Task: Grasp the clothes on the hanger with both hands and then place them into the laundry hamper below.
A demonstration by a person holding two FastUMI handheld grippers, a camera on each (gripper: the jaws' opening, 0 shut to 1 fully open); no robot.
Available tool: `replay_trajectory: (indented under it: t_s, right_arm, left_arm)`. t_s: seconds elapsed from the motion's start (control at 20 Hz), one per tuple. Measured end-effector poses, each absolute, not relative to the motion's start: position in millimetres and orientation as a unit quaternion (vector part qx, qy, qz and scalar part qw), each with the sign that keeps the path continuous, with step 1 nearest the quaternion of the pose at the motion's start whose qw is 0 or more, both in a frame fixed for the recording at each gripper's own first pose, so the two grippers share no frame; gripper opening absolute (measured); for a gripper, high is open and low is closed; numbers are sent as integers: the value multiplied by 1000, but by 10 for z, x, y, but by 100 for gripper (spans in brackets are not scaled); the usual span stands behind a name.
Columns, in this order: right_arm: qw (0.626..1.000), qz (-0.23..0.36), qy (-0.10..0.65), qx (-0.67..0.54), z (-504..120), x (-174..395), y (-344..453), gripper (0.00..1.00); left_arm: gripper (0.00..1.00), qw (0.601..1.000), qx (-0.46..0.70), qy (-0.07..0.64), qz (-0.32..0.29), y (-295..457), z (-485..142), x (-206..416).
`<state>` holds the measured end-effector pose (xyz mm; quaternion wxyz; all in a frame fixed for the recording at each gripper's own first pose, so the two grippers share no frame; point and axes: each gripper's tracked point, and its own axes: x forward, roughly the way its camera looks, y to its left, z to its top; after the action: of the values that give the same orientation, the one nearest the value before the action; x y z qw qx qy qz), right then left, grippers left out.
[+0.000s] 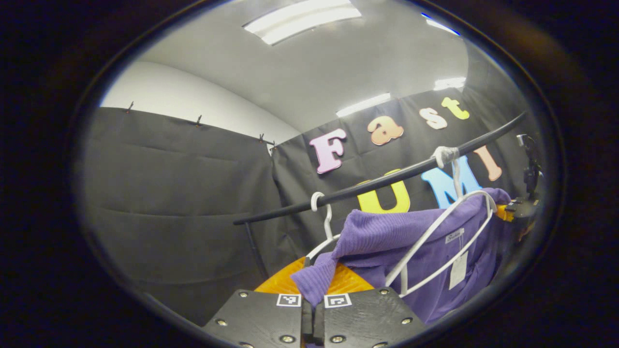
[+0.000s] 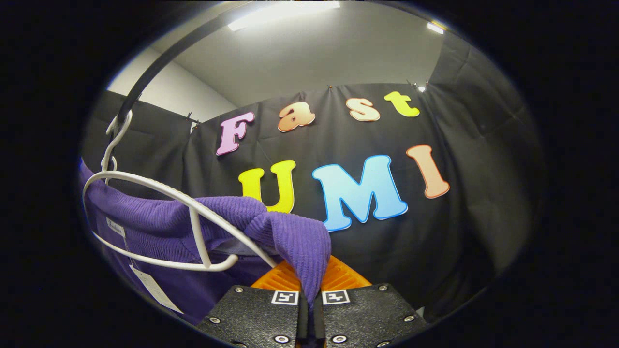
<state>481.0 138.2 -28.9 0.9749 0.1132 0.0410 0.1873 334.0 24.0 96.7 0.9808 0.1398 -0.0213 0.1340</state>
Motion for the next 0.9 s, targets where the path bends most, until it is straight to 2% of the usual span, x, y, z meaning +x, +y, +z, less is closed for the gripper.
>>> replay_trajectory:
  t_s: [0.2, 0.25, 0.45, 0.55, 0.75, 0.8, 0.85, 0.9]
  right_arm:
    - [973, 187, 68, 115, -516, 4858, 1378, 4]
    - [972, 190, 73, 113, -586, 4837, 1401, 4]
    - [971, 203, 81, 96, -766, 4759, 1485, 4]
    - [970, 212, 90, 76, -905, 4576, 1527, 4]
    - [969, 224, 83, 65, -977, 4292, 1551, 4]
    - [969, 227, 79, 62, -943, 4238, 1549, 4]
    - [969, 229, 72, 60, -893, 4188, 1545, 4]
    - [968, 233, 73, 58, -877, 4143, 1548, 4]
  left_arm:
    - [7, 980, 149, -4, 131, 196, 763, 3336]
    - [2, 980, 147, 1, 133, 195, 717, 3329]
    - [0, 980, 139, -2, 139, 218, 680, 3298]
    - [7, 981, 133, 11, 144, 283, 541, 3243]
    - [7, 980, 119, 25, 156, 438, 349, 2968]
    - [2, 980, 118, 27, 159, 462, 316, 2915]
    - [7, 980, 117, 28, 161, 476, 299, 2861]
    - [7, 980, 116, 25, 162, 451, 300, 2801]
